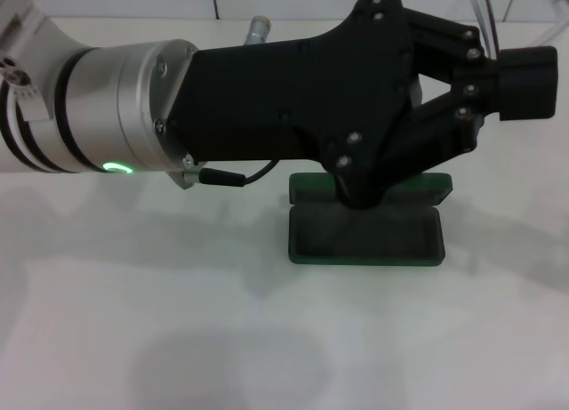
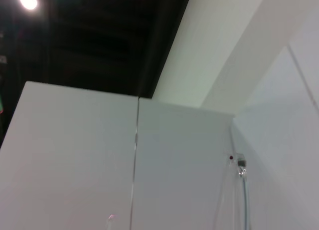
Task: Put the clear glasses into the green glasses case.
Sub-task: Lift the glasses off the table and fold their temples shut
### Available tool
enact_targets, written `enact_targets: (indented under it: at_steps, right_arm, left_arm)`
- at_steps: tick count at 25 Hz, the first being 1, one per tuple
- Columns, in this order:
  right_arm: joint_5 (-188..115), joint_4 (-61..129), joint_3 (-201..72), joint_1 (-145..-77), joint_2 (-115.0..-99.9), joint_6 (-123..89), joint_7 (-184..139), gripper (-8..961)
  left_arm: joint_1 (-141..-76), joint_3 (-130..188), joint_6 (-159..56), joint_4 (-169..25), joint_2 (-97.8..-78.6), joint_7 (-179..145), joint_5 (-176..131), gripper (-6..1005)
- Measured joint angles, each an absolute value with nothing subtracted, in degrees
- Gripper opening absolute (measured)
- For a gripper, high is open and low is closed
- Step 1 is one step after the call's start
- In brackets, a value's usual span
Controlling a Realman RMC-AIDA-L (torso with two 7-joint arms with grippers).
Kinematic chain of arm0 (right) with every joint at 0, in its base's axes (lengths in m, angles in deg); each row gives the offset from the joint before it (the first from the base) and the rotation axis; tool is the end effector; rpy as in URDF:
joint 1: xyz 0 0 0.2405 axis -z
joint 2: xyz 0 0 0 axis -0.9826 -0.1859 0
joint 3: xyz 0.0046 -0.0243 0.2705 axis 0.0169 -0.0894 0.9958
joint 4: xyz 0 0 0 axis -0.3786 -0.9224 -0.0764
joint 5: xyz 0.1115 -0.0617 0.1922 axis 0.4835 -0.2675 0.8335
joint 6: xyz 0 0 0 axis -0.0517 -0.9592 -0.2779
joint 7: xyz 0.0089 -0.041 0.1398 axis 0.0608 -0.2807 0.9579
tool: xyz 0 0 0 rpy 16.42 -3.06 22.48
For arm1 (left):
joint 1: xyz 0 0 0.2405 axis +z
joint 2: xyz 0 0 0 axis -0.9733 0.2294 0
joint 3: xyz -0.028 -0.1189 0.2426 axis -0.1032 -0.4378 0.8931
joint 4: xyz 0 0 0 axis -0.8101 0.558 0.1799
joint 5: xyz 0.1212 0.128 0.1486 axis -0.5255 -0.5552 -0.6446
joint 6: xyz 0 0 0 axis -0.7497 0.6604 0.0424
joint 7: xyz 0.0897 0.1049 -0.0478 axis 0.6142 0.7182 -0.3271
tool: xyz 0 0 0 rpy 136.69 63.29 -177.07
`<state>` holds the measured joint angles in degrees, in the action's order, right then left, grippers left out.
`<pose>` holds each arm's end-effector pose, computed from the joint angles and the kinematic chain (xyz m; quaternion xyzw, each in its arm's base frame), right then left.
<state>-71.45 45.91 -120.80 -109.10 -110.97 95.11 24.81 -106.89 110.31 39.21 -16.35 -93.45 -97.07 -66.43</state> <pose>0.2248 0.3022 0.0352 -0.7346 -0.0247 0.6606 0.1531 -0.0760 0.3056 -0.0107 0.8426 -0.0483 0.5229 0.1196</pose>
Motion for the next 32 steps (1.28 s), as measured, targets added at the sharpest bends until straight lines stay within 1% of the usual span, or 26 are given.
enact_targets:
  at_steps: [26, 32]
  right_arm:
    - [-71.53, 47.10, -134.27, -111.72, -110.87, 90.99, 21.75, 51]
    - [-71.12, 47.41, -134.68, -111.38, -110.95, 90.02, 21.06, 51]
  left_arm:
    - [-107.03, 110.32, 37.62, -19.07, -93.33, -96.05, -66.50, 56]
    - [-107.27, 110.32, 37.63, -20.04, -93.38, -95.55, -66.48, 56]
